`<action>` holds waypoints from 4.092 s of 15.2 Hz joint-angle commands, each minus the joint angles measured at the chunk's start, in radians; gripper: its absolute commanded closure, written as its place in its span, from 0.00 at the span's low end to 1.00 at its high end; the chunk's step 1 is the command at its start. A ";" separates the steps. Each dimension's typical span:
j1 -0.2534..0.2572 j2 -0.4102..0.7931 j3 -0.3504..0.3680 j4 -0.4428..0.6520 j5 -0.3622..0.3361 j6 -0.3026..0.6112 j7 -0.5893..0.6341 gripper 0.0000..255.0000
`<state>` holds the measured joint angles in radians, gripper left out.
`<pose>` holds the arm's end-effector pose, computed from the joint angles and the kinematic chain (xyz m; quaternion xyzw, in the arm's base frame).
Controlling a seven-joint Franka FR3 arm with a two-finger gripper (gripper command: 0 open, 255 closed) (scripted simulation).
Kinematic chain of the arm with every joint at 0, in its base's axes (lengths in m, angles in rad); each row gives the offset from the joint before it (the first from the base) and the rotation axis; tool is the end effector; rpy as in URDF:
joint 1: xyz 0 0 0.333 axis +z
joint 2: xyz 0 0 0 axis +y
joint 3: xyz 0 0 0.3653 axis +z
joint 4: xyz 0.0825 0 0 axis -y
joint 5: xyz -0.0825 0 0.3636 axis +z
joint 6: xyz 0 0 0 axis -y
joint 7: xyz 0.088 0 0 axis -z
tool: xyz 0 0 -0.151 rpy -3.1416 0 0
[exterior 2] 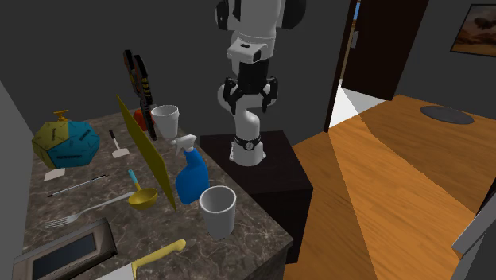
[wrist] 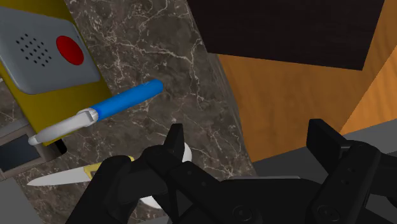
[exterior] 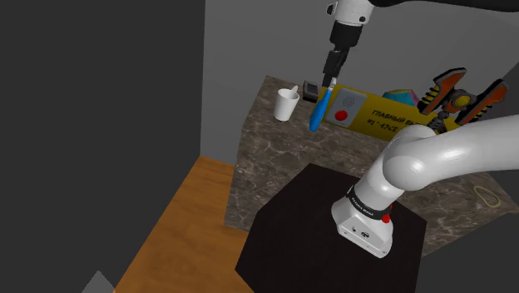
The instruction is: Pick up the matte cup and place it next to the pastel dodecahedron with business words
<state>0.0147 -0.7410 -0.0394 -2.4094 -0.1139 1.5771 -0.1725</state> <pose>0.2579 -0.0265 0.5468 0.9946 0.0824 -0.0496 0.0391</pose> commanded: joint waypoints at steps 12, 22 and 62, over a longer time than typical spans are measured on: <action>-0.019 0.319 -0.212 0.047 0.000 0.314 -0.228 0.00; -0.017 0.715 -0.353 0.248 0.188 0.494 -0.506 0.00; -0.016 0.679 -0.346 0.295 0.173 0.414 -0.486 1.00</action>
<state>-0.0009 -0.0585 -0.3860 -2.1257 0.0606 2.0058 -0.6608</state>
